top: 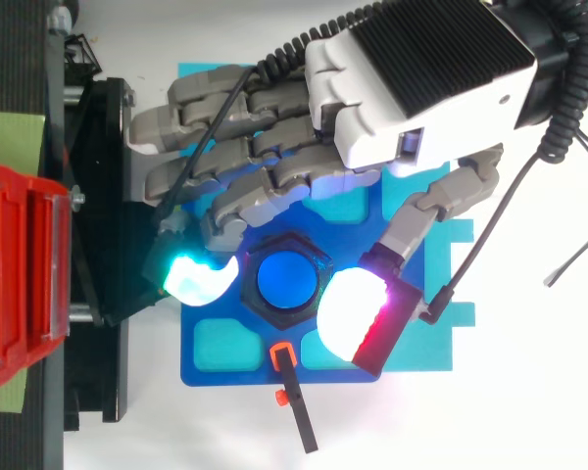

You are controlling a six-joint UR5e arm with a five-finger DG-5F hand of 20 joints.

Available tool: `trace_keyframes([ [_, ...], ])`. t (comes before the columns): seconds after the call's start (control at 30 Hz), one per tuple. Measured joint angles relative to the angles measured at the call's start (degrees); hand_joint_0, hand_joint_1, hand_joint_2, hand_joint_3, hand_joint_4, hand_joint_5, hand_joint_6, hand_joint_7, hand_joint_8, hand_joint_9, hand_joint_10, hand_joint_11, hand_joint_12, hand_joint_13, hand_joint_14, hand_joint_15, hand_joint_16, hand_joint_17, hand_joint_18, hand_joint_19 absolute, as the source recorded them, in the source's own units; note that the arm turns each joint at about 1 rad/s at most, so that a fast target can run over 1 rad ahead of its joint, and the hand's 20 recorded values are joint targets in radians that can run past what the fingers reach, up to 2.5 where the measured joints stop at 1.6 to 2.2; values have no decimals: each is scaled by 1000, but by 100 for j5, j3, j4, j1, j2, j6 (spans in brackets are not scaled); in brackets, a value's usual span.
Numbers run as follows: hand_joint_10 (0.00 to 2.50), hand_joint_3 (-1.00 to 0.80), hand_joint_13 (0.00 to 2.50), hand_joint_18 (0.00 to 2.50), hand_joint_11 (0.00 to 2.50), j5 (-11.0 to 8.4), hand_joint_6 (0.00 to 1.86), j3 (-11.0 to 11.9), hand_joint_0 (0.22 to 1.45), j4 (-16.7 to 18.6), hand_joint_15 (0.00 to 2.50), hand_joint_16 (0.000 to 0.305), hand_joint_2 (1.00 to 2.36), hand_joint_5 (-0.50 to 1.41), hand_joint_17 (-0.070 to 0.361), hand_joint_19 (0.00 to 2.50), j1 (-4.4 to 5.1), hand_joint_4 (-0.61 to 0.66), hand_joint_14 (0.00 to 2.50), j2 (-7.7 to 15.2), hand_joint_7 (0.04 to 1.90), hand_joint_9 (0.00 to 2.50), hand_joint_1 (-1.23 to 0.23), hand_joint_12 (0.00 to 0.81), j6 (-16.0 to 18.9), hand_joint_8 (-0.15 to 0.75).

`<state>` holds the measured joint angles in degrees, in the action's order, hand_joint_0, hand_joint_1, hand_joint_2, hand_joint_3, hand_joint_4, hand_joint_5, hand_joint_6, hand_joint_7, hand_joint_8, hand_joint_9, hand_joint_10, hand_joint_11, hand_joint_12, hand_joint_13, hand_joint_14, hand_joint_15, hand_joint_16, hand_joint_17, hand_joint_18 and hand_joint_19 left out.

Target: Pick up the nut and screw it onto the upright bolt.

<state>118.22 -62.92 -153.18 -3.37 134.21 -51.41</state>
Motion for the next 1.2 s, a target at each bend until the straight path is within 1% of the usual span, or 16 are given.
trace_keyframes([
  [0.6, 0, -500, 65, 0, 0, -25, 502, -14, 470, -200, 0, 35, 1000, -178, 79, 0, 3, 174, 0, 0, 716, 283, -266, 296, -50, 221],
  [0.8, 0, -500, 66, 0, 0, -92, 502, -24, 470, -211, 0, 34, 1000, -176, 77, 0, 3, 178, 0, 0, 737, 291, -269, 294, -61, 223],
  [0.9, 0, -500, 31, 0, 0, -102, 502, -25, 471, -212, 0, 34, 1000, -176, 77, 0, 3, 178, 0, 0, 752, 275, -258, 292, -61, 220],
  [1.2, 0, -500, 33, 0, 0, -106, 502, -26, 471, -212, 0, 34, 1000, -167, 77, 0, 3, 192, 0, 0, 794, 288, -261, 291, -62, 226],
])
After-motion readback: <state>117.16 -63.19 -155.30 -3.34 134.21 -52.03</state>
